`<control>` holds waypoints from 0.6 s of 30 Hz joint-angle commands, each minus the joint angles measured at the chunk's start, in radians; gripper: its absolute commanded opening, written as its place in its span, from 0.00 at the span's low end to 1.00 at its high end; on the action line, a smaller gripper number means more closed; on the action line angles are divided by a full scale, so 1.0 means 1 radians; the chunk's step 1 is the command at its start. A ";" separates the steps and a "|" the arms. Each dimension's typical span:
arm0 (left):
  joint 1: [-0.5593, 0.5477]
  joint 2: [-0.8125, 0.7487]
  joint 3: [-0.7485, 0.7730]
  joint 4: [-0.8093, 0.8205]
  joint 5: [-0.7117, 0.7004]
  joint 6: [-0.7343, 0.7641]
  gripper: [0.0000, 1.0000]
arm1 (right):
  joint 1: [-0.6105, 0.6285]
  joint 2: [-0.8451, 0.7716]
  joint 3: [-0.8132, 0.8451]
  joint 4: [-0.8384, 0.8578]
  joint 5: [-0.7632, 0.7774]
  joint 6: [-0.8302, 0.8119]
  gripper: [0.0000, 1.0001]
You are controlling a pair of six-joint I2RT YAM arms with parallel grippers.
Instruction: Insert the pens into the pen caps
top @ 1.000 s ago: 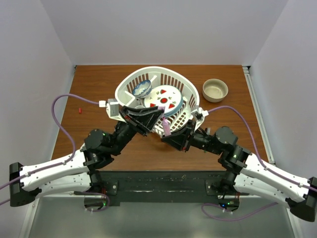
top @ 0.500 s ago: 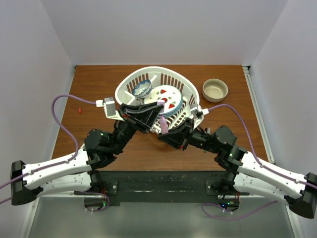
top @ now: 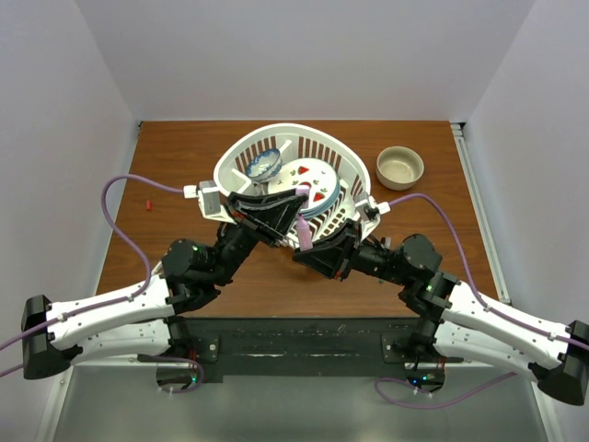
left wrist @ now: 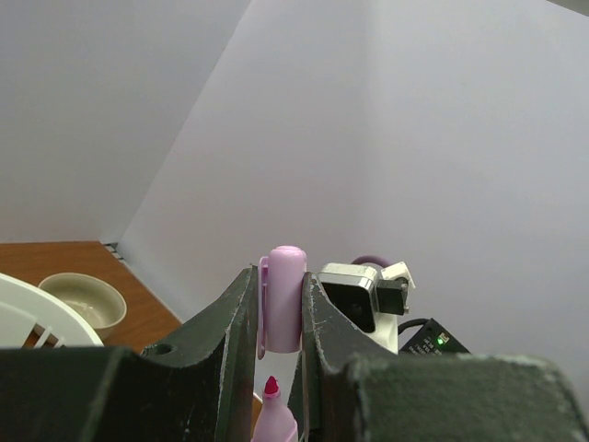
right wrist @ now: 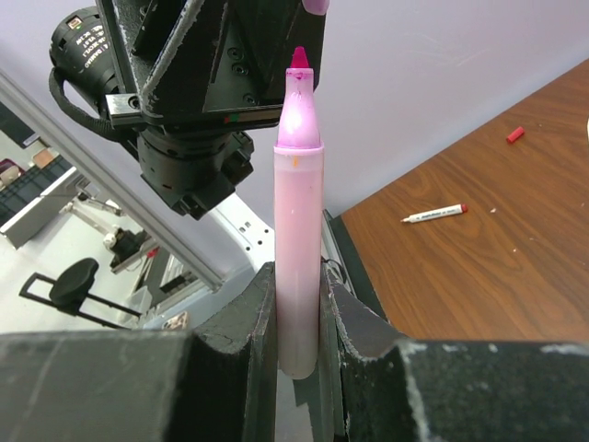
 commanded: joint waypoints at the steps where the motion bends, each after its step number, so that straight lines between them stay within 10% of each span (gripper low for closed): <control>1: -0.004 -0.005 -0.011 0.075 -0.002 -0.009 0.00 | 0.006 -0.017 0.048 0.061 -0.007 0.009 0.00; 18: -0.004 -0.014 -0.147 0.218 0.067 -0.135 0.00 | 0.006 -0.042 0.057 0.145 0.148 0.001 0.00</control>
